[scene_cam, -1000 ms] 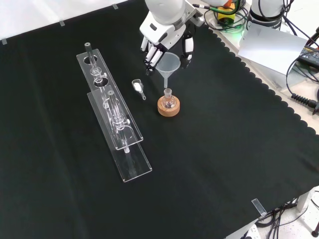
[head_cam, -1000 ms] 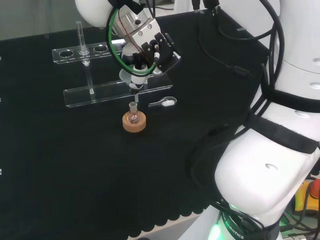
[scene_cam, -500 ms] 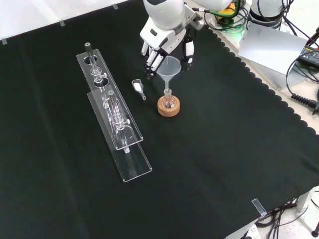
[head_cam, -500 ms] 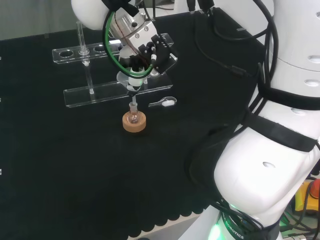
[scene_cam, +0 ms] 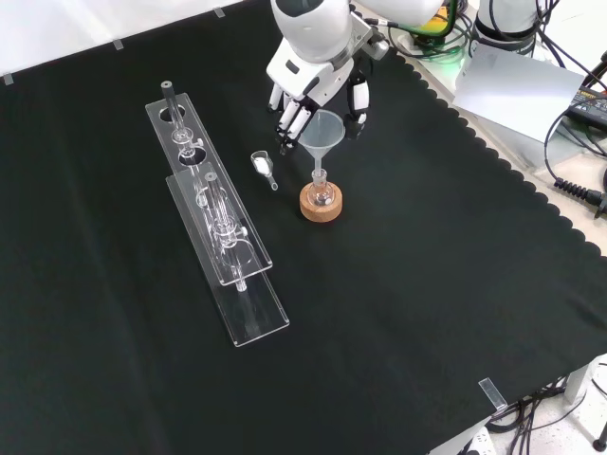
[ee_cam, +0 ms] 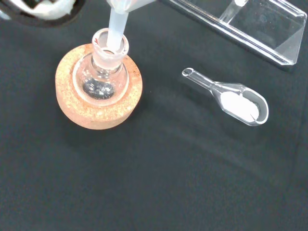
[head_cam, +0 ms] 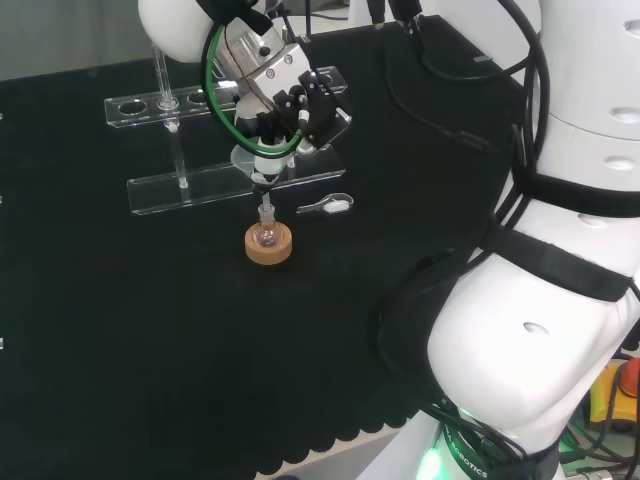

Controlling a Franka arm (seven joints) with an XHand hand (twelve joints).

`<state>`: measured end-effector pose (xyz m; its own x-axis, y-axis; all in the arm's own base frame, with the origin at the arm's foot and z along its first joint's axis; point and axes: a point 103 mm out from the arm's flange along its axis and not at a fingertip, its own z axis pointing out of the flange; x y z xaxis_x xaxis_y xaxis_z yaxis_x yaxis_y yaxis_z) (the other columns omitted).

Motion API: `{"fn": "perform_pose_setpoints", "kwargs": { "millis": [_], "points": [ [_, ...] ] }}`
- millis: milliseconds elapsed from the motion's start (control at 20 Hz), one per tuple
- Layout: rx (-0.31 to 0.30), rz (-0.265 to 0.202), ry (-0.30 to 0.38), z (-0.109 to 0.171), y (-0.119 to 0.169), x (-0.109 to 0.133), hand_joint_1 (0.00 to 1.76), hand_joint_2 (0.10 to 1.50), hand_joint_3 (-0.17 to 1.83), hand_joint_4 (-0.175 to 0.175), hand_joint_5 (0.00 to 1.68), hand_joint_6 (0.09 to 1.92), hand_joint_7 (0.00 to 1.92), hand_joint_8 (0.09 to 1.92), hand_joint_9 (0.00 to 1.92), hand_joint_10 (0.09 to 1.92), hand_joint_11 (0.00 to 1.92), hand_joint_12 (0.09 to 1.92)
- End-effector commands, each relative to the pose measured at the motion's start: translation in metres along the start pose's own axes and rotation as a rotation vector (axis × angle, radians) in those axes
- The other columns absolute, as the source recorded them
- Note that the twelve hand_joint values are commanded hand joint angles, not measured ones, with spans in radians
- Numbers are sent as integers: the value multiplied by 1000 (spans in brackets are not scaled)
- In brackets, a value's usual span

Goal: Place the funnel on the round-bottom flask.

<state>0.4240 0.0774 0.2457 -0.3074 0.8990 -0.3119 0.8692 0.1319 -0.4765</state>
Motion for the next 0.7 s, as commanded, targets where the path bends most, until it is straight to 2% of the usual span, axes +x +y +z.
{"fn": "perform_pose_setpoints", "kwargs": {
  "millis": [50,250,700],
  "points": [
    [13,1,5,4,2,-2,906,751,632,-34,724,846,692,737,1175,371,835,1064],
    [14,6,8,13,4,-10,906,751,632,-34,724,847,691,738,1175,370,835,1064],
    [14,7,9,11,8,-5,907,751,633,-35,720,846,688,738,1171,365,836,1062]
  ]
}}
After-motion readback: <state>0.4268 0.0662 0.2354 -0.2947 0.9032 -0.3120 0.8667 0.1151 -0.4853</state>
